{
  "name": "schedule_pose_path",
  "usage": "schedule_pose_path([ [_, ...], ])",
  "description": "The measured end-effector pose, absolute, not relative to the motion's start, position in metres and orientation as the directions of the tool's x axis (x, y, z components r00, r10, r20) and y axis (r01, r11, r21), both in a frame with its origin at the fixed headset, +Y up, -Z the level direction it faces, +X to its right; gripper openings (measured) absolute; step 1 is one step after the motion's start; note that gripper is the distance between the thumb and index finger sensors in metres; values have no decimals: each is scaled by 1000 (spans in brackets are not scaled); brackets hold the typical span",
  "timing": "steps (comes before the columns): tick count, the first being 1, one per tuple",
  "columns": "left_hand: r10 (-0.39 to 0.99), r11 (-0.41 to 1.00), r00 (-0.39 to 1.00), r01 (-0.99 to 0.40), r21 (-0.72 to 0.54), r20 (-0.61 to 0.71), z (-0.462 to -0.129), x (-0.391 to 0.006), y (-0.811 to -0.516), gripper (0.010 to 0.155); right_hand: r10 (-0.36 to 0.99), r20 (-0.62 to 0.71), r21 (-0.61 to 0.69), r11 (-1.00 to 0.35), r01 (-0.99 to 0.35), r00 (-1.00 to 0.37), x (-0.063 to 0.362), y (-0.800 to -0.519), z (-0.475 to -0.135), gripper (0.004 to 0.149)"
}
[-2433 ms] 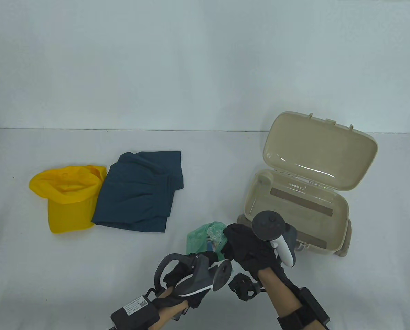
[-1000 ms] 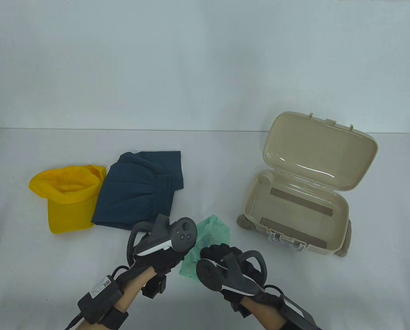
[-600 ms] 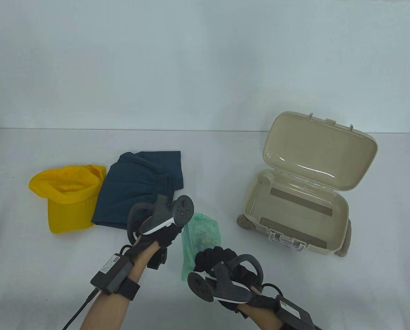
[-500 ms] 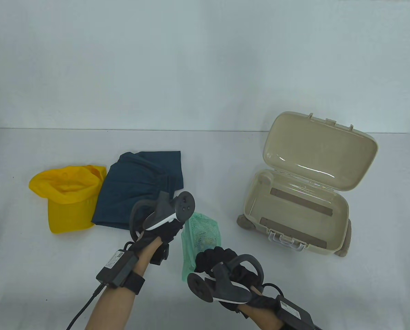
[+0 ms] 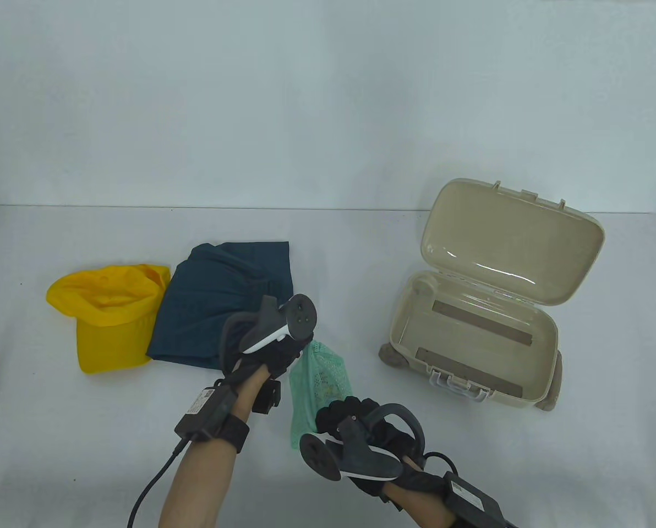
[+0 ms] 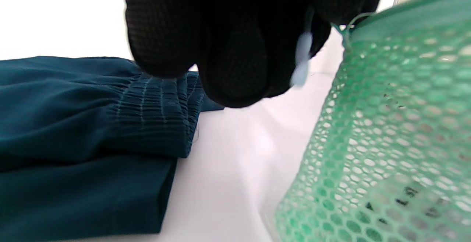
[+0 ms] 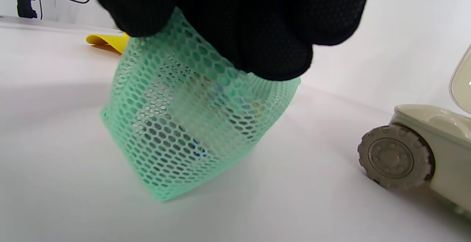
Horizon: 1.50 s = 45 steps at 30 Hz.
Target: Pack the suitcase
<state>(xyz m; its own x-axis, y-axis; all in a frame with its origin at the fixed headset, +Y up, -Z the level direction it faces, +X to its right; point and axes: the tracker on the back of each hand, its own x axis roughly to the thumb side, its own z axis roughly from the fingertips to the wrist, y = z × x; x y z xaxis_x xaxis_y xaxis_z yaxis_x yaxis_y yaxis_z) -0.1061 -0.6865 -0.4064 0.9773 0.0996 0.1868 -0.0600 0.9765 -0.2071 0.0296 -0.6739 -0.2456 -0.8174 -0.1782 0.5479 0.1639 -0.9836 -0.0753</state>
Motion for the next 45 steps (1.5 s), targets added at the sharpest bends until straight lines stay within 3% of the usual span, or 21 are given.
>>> schedule_pose_path([
  [6,91,995,968,-82,-49,232,-371,-132,-656,66,-126,539,-34,-991,128,-833,34,-673,-249,51],
  [13,90,988,948,-123,92,305,-304,-171,-629,79,-29,524,34,-998,55,-851,41,-670,-256,56],
  [19,117,987,926,-148,59,359,-270,-198,-630,89,70,474,71,-997,-41,-878,53,-663,-264,60],
  [24,209,973,912,-229,14,352,-271,-208,-639,92,102,412,36,-995,-95,-906,60,-656,-268,65],
  [27,200,978,918,-210,-7,343,-273,-214,-646,92,103,385,7,-994,-108,-917,57,-648,-274,66],
  [34,171,985,934,-161,-57,314,-277,-218,-661,92,-26,327,65,-997,50,-945,15,-628,-305,74],
  [45,99,995,959,-87,-59,264,-281,-223,-668,92,-349,262,266,-870,415,-900,-46,-657,-330,85],
])
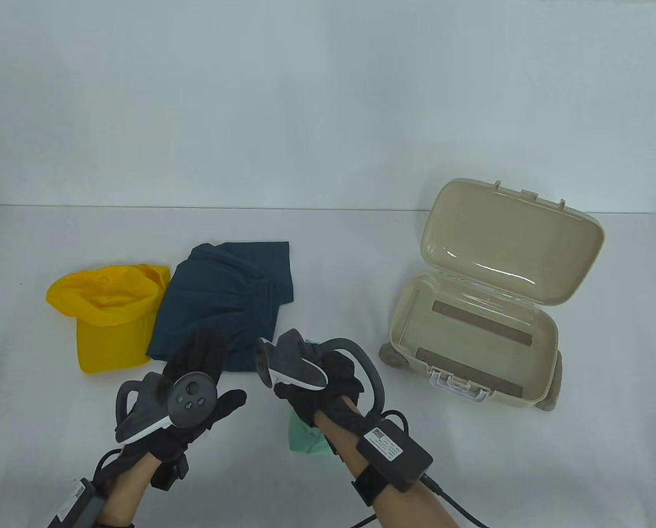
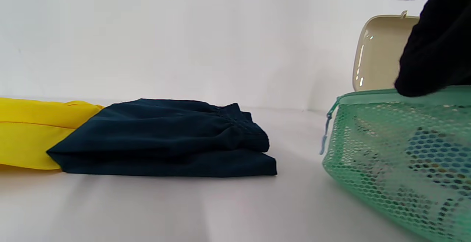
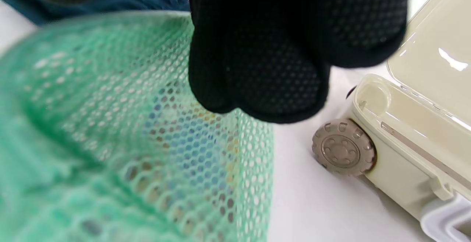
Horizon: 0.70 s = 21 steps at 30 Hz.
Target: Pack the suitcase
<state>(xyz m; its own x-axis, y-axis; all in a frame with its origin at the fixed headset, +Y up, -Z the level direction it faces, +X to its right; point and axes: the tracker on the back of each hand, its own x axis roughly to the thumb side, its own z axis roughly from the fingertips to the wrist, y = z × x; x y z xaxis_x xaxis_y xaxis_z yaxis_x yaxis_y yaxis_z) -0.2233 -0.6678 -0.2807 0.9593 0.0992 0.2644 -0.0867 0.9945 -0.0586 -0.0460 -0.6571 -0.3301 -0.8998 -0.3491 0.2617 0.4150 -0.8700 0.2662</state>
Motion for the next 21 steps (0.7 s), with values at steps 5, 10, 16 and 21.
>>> schedule_pose_path([
  [5,113,993,968,-100,-70,224,-285,-234,-669,91,-429,254,305,-815,492,-867,-57,-673,-329,79],
  [10,128,991,967,-117,-65,218,-286,-238,-667,91,-462,225,320,-797,512,-858,-58,-681,-330,55],
  [16,125,992,964,-116,-50,235,-284,-237,-664,91,-424,180,318,-829,461,-887,-36,-672,-330,46],
  [21,116,993,963,-106,-52,243,-283,-236,-665,91,-258,129,352,-891,288,-957,-8,-640,-329,45],
])
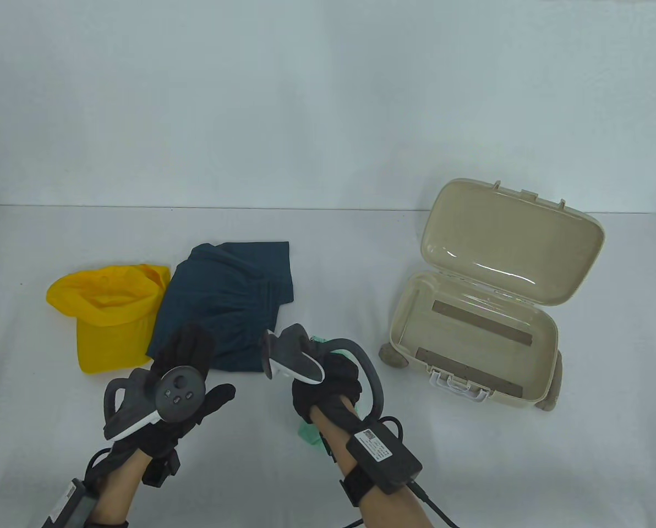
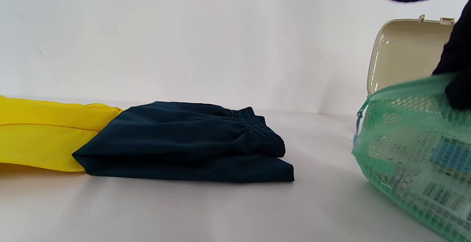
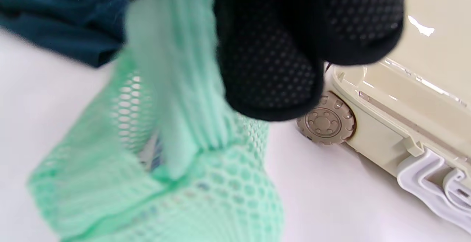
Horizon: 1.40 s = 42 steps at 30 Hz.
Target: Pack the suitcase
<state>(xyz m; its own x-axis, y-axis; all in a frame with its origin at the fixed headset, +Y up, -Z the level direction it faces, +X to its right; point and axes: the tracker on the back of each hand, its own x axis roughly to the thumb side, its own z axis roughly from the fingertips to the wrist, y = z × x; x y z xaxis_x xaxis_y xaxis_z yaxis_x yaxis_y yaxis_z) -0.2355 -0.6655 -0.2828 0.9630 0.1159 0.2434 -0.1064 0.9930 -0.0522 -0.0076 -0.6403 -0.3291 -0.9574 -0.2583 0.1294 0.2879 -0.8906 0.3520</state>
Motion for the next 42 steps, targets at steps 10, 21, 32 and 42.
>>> schedule_pose_path([
  [10,111,994,960,-105,-38,256,-282,-236,-665,91,136,-77,300,-942,-153,-988,88,-552,-354,46],
  [21,96,995,955,-94,-18,281,-279,-230,-665,91,181,-358,140,-959,-244,-916,211,-539,-382,46],
  [32,78,997,957,-68,-45,278,-280,-227,-671,91,281,-493,150,-905,-399,-824,290,-599,-395,46],
  [42,65,997,960,-48,-66,273,-281,-225,-675,91,189,-562,205,-911,-357,-805,324,-632,-405,45],
])
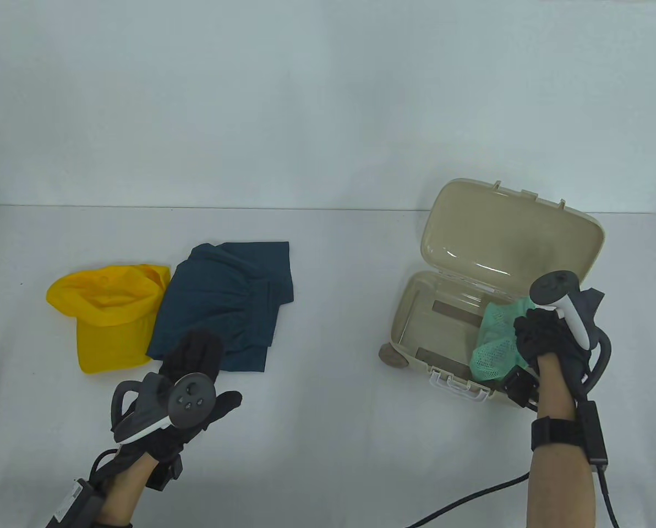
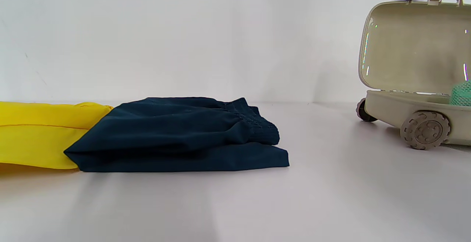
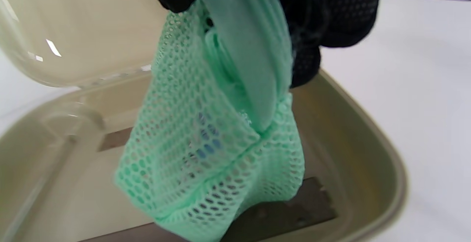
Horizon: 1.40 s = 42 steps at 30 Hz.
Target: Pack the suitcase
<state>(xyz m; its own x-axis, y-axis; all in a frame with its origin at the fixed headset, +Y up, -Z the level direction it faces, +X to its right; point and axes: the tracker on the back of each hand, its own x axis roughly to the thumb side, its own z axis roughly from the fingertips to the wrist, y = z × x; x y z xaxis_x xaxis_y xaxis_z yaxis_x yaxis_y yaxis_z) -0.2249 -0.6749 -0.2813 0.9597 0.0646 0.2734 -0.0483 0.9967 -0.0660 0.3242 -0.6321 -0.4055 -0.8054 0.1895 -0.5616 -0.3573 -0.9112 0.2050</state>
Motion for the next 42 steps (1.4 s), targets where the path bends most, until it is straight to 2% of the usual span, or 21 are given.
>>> schedule_pose_path([
  [5,64,996,960,-43,-83,273,-283,-224,-677,91,99,-578,238,-929,-283,-810,333,-640,-408,45],
  [15,61,995,961,-36,-97,271,-283,-223,-678,91,-201,-558,343,-939,-3,-805,321,-662,-410,49],
  [20,68,995,961,-44,-93,268,-283,-225,-677,91,-180,-568,293,-956,6,-803,313,-639,-404,69],
  [23,72,995,961,-51,-86,269,-283,-225,-676,91,-201,-548,227,-970,87,-812,300,-617,-397,73],
  [25,74,995,960,-54,-81,270,-283,-226,-675,91,-171,-507,187,-979,86,-845,286,-603,-391,74],
  [27,75,995,960,-55,-77,271,-283,-226,-676,90,-98,-442,133,-990,43,-892,266,-591,-381,76],
  [29,74,996,959,-55,-76,274,-283,-226,-676,90,15,-349,110,-992,-57,-937,243,-590,-369,78],
  [35,74,996,957,-56,-74,281,-282,-224,-677,90,323,-32,-35,-946,-322,-946,180,-604,-324,82],
  [37,71,996,955,-54,-67,288,-283,-224,-676,90,348,114,-29,-935,-353,-931,162,-614,-310,82],
  [40,46,999,956,-38,-33,289,-282,-225,-673,90,293,290,-30,-949,-315,-911,144,-630,-293,84],
  [42,58,998,957,-49,-37,286,-282,-226,-673,90,263,349,-33,-956,-293,-900,137,-638,-285,86],
])
